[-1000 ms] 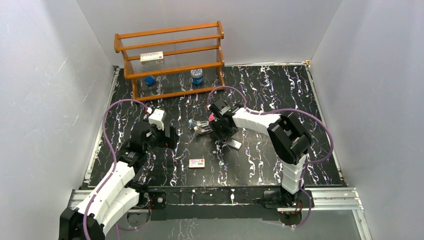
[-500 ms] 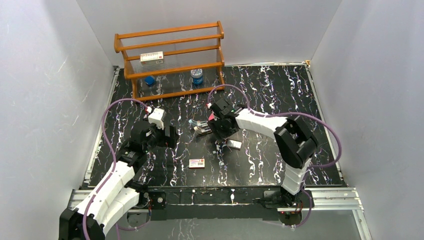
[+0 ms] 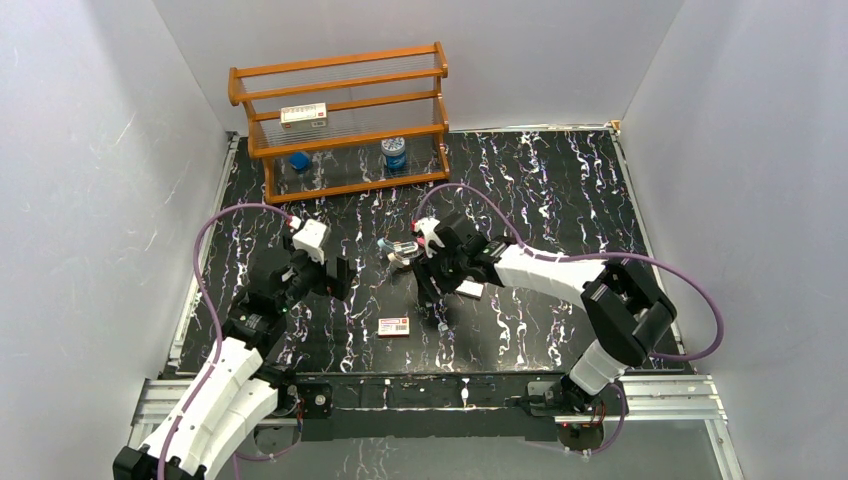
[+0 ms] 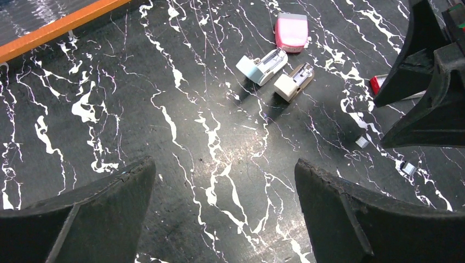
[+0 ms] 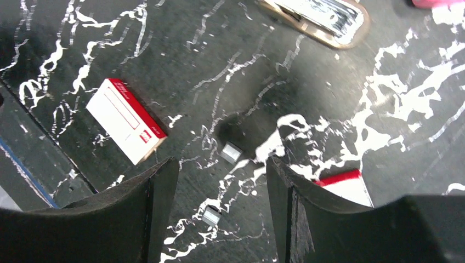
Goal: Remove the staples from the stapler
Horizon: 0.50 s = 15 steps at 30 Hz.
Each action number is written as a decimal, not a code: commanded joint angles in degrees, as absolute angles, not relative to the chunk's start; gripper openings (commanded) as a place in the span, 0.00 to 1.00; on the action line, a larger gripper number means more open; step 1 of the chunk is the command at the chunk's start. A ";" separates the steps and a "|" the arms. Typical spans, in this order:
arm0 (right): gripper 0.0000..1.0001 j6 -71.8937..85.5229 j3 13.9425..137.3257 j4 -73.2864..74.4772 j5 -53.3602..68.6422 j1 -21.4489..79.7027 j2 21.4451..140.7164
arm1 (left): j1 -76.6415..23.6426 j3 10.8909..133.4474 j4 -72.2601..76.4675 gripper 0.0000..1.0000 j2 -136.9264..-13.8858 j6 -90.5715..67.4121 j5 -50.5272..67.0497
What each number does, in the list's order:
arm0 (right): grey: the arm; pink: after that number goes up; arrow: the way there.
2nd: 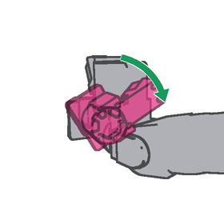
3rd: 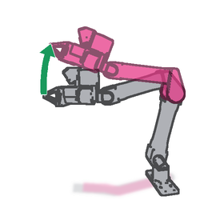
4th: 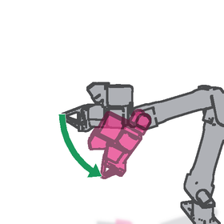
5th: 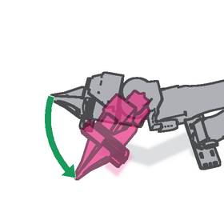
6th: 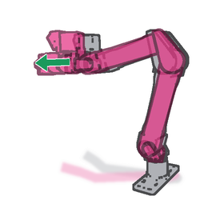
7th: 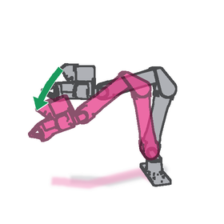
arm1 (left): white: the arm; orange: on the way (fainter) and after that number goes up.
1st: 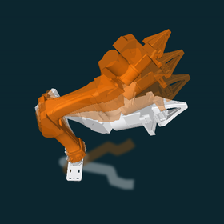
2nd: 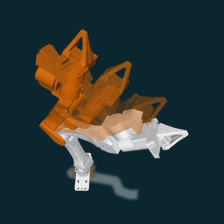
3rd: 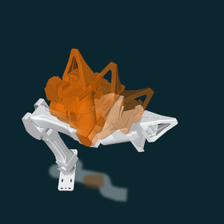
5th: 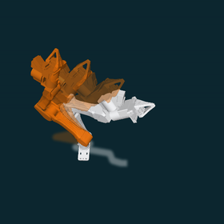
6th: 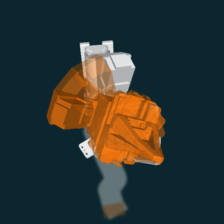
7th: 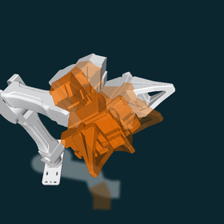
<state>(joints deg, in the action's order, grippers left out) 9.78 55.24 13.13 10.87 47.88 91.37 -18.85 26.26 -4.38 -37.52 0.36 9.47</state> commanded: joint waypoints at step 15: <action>0.67 6.93 63.58 13.61 18.46 49.05 101.99 | -18.59 28.57 -4.43 0.95 -38.68 3.75 10.86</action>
<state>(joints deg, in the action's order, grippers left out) 6.24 60.86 12.08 16.40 48.88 101.21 -18.85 26.26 -4.58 -38.20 3.09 10.57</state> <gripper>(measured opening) 0.673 0.942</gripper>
